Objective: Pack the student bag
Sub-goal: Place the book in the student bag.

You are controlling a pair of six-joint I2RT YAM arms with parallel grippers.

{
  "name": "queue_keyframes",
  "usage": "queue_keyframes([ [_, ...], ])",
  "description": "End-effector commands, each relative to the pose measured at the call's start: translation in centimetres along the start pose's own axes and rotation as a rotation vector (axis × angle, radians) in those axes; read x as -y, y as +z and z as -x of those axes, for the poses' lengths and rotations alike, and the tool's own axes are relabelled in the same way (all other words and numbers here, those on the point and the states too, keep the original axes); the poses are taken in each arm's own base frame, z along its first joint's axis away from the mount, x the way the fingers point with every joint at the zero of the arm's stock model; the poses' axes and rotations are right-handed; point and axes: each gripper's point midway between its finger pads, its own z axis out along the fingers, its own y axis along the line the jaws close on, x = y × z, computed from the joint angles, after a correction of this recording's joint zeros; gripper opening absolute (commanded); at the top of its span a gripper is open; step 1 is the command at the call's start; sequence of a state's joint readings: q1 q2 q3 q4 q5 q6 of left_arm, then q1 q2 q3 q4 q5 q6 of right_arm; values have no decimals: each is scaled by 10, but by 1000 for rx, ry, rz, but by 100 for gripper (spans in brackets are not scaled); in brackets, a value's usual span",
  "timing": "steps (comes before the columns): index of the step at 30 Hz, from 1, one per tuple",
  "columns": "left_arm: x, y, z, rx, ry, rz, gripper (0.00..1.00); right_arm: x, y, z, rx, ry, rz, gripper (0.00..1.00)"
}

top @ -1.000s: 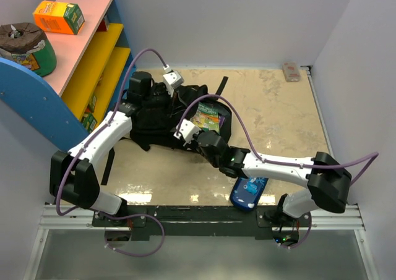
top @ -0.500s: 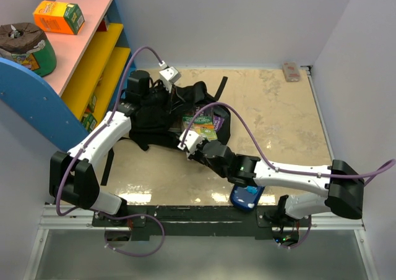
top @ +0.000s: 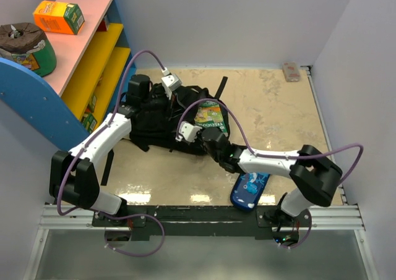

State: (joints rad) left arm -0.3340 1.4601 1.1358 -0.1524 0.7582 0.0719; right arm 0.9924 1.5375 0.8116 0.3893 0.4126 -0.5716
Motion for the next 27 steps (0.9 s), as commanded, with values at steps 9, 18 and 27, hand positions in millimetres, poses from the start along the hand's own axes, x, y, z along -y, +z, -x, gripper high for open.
queue_keyframes([
  [9,25,-12,28,74,117,-99,0,34,6,68,215,216,-44,61],
  [18,20,-10,24,64,130,-83,0,101,-53,44,195,701,-225,92],
  [27,22,-12,26,63,141,-89,0,152,2,-56,-85,1031,-386,42],
])
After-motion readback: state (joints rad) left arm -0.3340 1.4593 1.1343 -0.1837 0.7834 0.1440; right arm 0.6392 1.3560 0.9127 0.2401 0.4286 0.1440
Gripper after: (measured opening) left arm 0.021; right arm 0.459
